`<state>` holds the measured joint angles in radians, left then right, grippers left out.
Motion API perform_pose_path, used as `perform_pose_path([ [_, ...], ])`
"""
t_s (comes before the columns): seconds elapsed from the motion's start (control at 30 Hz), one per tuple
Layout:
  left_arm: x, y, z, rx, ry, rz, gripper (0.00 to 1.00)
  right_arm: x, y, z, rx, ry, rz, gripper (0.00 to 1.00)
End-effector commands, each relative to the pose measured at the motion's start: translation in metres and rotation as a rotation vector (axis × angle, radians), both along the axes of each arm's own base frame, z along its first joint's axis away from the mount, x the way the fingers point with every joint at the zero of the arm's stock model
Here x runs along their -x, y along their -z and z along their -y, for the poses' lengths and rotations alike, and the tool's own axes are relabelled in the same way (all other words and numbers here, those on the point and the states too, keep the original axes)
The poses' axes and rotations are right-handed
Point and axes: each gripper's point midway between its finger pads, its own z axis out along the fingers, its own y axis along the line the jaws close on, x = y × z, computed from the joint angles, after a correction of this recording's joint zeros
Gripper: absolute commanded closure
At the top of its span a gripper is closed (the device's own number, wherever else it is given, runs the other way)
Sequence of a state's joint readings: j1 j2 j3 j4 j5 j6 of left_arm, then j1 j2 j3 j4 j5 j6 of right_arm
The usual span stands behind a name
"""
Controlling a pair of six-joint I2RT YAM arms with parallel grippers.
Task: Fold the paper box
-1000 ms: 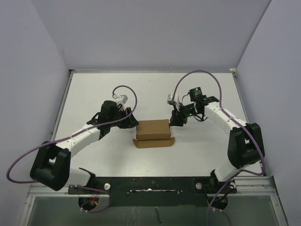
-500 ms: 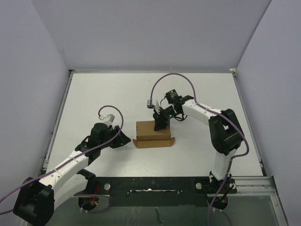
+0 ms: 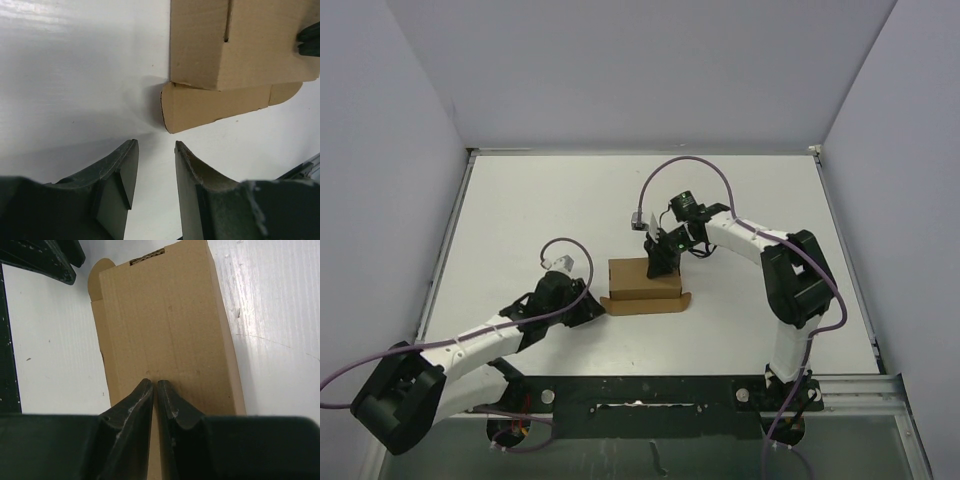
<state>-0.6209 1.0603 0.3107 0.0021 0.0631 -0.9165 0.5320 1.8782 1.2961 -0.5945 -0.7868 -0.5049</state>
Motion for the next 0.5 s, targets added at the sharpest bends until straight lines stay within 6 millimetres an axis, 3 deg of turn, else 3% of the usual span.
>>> perform_pose_path([
  [0.0,-0.022,-0.018,0.009,0.018,-0.074,0.056,0.66,0.005,0.007,-0.007,0.024,0.008,-0.034,0.88],
  [0.3,-0.030,-0.020,0.007,-0.013,-0.101,0.048,0.73,0.009,0.002,-0.023,0.016,0.047,-0.060,0.88],
  [0.47,-0.031,-0.016,0.007,-0.039,-0.091,0.024,0.87,0.012,-0.001,-0.028,0.009,0.046,-0.060,0.87],
])
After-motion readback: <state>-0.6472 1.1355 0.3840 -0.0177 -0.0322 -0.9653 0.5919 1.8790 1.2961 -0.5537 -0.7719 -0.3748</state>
